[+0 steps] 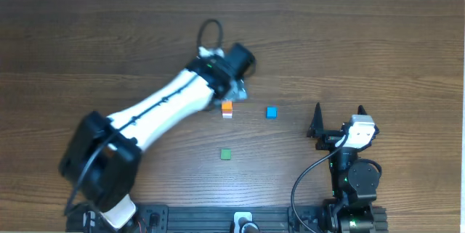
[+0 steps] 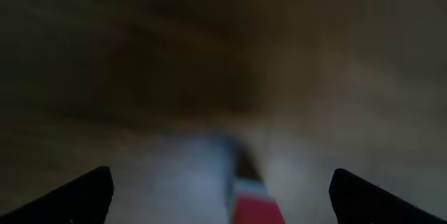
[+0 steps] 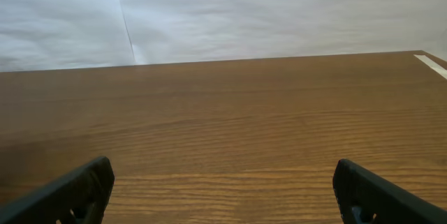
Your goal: Stack Cubes
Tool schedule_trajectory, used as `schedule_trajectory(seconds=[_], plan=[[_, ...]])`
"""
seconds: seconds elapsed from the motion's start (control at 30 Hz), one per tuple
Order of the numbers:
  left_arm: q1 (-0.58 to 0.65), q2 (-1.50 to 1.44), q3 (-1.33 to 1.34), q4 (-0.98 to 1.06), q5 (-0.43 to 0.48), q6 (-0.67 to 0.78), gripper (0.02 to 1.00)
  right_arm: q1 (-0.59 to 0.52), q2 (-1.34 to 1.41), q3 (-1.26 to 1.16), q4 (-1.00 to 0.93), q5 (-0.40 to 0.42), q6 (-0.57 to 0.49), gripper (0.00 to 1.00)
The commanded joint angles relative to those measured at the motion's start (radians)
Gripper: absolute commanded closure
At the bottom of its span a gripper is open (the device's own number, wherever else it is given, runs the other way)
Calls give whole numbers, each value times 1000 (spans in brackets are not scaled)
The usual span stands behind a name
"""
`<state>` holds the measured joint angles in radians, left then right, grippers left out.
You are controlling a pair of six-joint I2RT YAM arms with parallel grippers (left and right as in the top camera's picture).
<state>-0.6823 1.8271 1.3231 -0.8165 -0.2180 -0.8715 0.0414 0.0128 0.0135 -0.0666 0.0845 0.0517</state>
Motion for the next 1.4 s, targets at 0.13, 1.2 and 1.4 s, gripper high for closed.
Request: schedule_trajectory(seconds=[0.13,1.2,1.4], plan=[[300,-344,-134,197,-42,132,20,-5,-7,-8,0,-9,-1,9],[689,-1746,-1253,792,315,842,20,-5,-7,-8,0,-9,-1,9],[725,-1808,-1318,841,315,842,20,-5,-7,-8,0,-9,-1,9]])
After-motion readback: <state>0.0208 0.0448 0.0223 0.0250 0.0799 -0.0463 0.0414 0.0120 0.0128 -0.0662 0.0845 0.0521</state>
